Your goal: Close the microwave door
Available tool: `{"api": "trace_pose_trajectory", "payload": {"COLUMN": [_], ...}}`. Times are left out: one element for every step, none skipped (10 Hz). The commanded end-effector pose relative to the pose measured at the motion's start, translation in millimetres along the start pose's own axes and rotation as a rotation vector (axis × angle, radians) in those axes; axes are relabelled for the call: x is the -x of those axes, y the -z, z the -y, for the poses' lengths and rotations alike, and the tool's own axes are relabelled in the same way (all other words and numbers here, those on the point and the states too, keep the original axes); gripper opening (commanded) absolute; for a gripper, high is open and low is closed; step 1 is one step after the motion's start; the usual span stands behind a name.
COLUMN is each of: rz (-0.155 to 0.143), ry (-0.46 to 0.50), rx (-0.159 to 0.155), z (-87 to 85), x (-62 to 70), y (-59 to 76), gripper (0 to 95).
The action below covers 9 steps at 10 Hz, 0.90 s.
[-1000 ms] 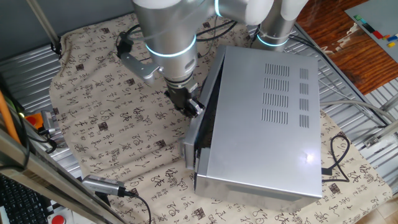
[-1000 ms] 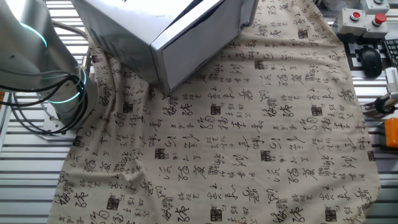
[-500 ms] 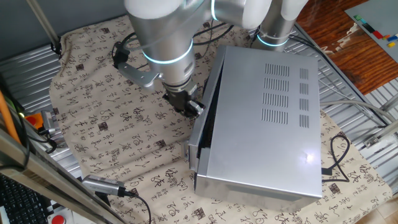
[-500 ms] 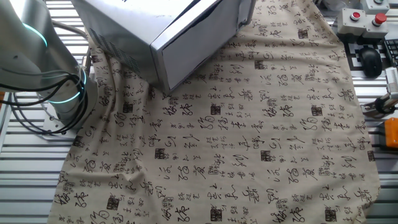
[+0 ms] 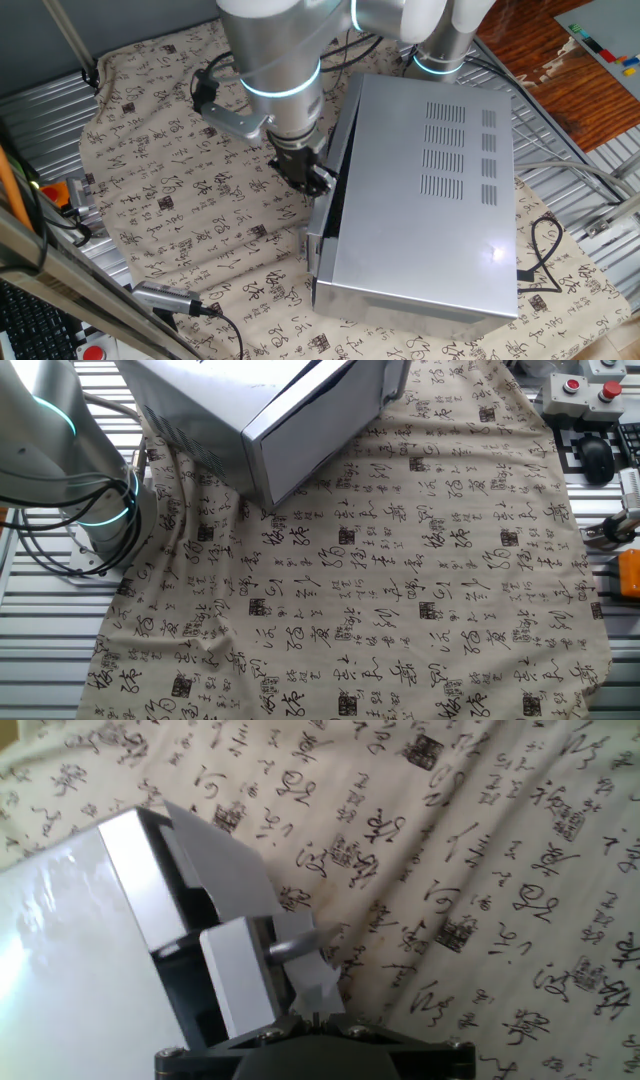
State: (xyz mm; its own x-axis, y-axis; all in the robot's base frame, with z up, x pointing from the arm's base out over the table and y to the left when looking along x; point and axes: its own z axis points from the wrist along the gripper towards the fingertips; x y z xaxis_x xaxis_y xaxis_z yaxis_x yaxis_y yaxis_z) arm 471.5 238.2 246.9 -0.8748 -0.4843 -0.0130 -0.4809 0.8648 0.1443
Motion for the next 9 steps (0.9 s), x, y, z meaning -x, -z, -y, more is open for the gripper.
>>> {"api": "trace_pose_trajectory", "payload": {"rz": [-0.013, -0.011, -0.007, -0.001, 0.002, -0.001, 0.013, 0.016, 0.009], "ry": [-0.035, -0.047, -0.048, -0.053, -0.060, -0.046, -0.006, 0.035, 0.042], "rx": [-0.011, -0.014, -0.019, -0.025, -0.022, -0.032, -0.079, -0.074, -0.044], "z": [-7.7, -16.2, -20.3, -26.4, -28.6, -28.8, -23.0, -11.5, 2.4], "x": [-0.8, -1.0, -0.9, -1.6, -2.7, -3.6, -3.7, -4.3, -9.2], "y": [-4.3, -7.9, -9.9, -12.9, -15.0, -15.1, -14.2, -14.1, -14.1], "gripper": [0.0, 0.0, 0.0, 0.0, 0.0, 0.0, 0.0, 0.0, 0.0]}}
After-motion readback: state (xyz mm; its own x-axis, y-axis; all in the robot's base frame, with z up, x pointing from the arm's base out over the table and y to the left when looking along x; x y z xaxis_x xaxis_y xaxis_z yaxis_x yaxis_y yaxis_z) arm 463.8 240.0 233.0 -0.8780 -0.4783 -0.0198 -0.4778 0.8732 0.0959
